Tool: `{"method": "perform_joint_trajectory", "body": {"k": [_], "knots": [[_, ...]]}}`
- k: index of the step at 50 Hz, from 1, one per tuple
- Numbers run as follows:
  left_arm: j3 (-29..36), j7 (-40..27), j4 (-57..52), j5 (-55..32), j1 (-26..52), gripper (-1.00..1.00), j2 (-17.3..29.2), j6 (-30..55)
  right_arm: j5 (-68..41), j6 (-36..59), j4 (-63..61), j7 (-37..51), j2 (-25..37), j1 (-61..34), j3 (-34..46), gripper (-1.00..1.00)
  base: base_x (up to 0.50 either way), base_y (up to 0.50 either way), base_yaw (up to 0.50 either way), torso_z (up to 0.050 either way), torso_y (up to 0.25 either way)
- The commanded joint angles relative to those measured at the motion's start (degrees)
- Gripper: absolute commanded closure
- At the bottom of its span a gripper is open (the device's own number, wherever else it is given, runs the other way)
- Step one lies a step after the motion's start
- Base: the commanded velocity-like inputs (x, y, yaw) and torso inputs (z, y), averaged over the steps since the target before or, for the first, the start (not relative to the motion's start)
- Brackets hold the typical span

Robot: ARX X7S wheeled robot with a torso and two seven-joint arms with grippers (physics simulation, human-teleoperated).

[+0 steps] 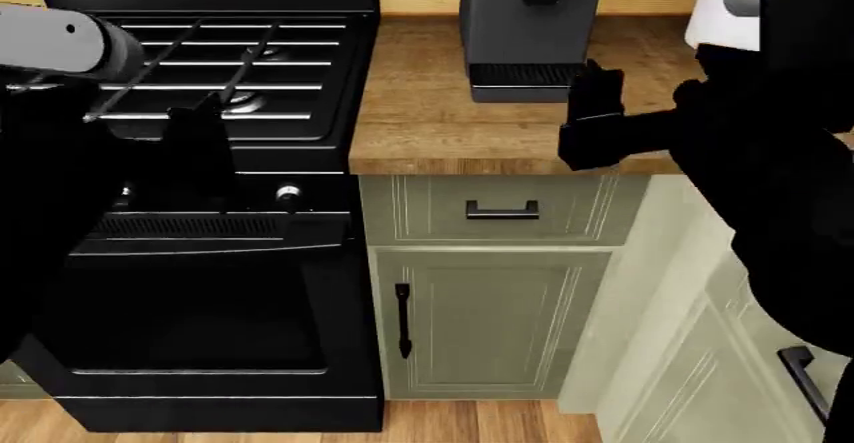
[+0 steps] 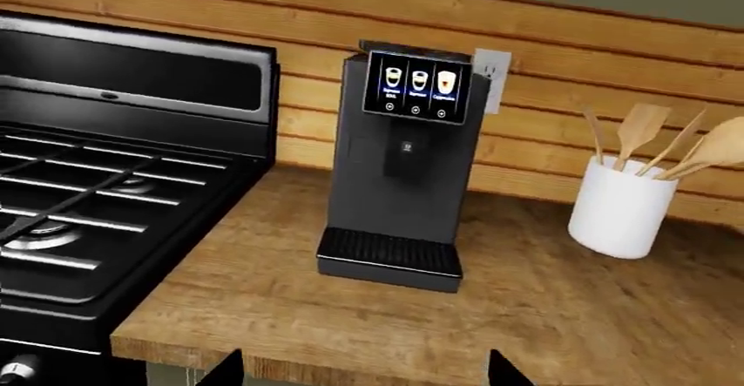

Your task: Pick the mug from the cabinet, place it under the coffee machine dispenser, and press the start button.

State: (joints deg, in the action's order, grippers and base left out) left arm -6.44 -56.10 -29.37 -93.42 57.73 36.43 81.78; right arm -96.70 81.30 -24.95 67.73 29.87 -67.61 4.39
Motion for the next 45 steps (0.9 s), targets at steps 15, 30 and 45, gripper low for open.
{"method": "perform_joint_trajectory", "body": {"k": [15, 30, 45], "knots": [[9.81, 0.84, 10.98, -7.69, 23.67, -1.0, 10.66, 3.98, -2.62, 6.83, 14.09, -6.63, 5.21, -38.08, 14.65, -1.0, 0.11, 0.3, 0.0, 0.0, 0.0], [13.04, -0.26, 11.1, -9.77, 24.22, -1.0, 9.98, 1.59, 11.43, 3.0, 19.56, -21.0, 4.06, -44.94, 20.65, -1.0, 0.2, 0.44, 0.0, 0.0, 0.0], [15.97, 1.49, 11.32, -8.12, 25.3, -1.0, 7.32, 0.33, 109.97, -15.25, 73.48, -86.03, -29.83, -67.39, -0.38, -1.0, 0.01, 0.01, 0.0, 0.0, 0.0]]}}
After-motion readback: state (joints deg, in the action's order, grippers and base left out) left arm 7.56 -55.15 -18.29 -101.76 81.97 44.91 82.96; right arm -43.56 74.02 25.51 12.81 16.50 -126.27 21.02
